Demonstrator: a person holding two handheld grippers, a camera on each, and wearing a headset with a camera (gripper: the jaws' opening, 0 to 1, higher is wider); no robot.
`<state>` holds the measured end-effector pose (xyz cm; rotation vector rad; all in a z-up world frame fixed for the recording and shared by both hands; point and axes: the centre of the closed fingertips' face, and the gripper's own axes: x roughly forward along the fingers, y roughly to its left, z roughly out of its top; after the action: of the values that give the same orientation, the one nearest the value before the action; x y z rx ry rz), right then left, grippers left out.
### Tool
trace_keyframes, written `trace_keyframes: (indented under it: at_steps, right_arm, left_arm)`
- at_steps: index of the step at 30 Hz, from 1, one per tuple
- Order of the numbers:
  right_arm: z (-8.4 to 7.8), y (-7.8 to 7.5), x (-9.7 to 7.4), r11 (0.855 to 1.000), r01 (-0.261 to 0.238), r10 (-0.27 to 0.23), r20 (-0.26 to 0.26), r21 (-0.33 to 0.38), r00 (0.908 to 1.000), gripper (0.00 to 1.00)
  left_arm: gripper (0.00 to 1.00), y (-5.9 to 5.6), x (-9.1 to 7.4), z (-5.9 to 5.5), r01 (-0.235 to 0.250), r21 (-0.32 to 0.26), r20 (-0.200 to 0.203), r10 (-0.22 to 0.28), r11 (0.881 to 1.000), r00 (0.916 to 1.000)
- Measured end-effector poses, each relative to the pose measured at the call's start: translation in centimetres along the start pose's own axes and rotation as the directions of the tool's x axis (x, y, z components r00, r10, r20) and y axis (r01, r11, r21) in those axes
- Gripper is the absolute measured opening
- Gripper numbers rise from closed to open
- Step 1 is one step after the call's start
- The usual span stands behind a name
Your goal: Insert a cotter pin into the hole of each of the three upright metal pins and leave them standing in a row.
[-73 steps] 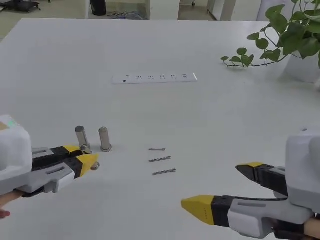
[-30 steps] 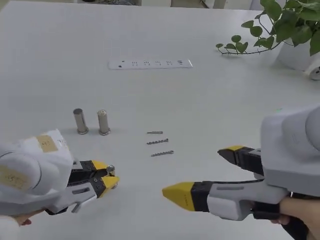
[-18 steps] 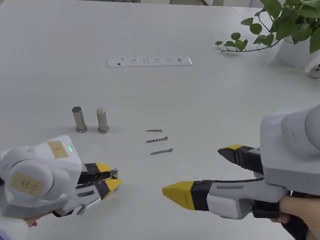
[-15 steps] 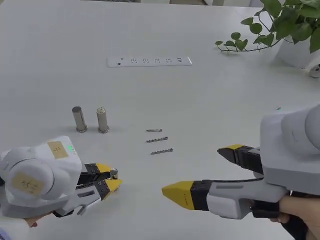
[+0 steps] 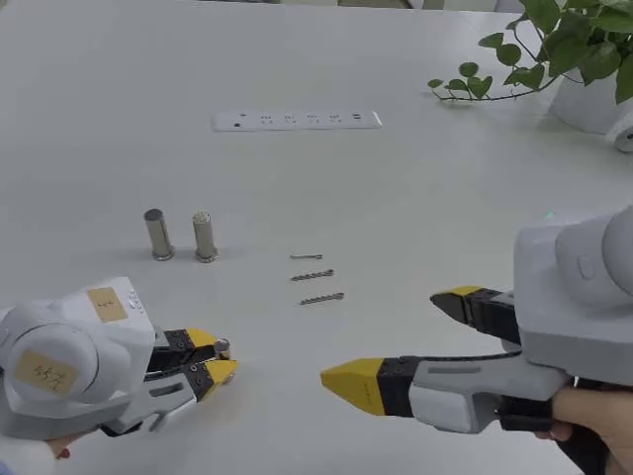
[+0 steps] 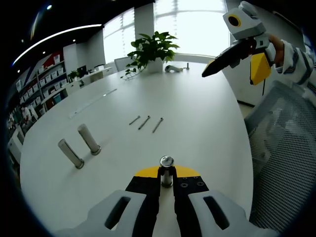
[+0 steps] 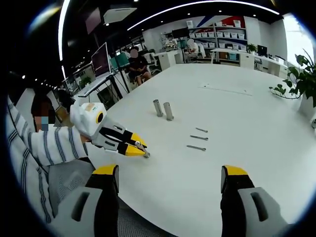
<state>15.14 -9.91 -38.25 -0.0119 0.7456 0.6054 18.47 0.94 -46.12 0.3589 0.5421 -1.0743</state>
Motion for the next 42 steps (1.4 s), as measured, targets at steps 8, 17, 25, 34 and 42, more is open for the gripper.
trace_keyframes:
  at_steps: [8, 17, 25, 34, 42]
  right_arm:
    - [0.0, 0.0, 0.2, 1.0, -0.001, 0.001, -0.004, 0.006, 1.0, 0.83]
    - [0.1, -0.3, 0.1, 1.0, 0.005, -0.005, -0.006, -0.001, 1.0, 0.83]
    - [-0.1, -0.5, 0.1, 1.0, 0.002, -0.002, -0.014, -0.001, 0.9999, 0.83]
    - [-0.3, -0.7, 0.4, 0.997, -0.006, 0.001, -0.065, -0.072, 0.9979, 0.83]
    - [0.7, -1.4, 1.4, 0.975, -0.002, -0.028, -0.13, -0.222, 0.9911, 0.84]
  left_arm:
    - [0.06, 0.1, -0.3, -0.1, 0.004, -0.074, 0.025, -0.002, 0.997, 0.9997]
    - [0.18, 0.3, -2.1, 0.8, 0.034, -0.119, 0.075, -0.025, 0.992, 0.9969]
    - [0.49, 0.2, -4.5, 2.2, 0.048, -0.123, 0.143, -0.031, 0.991, 0.9893]
    - [0.82, -0.5, -6.3, 2.0, 0.045, -0.128, 0.14, -0.027, 0.991, 0.9897]
    - [0.99, -2.2, -6.5, 0.3, 0.07, -0.137, 0.076, -0.06, 0.988, 0.9953]
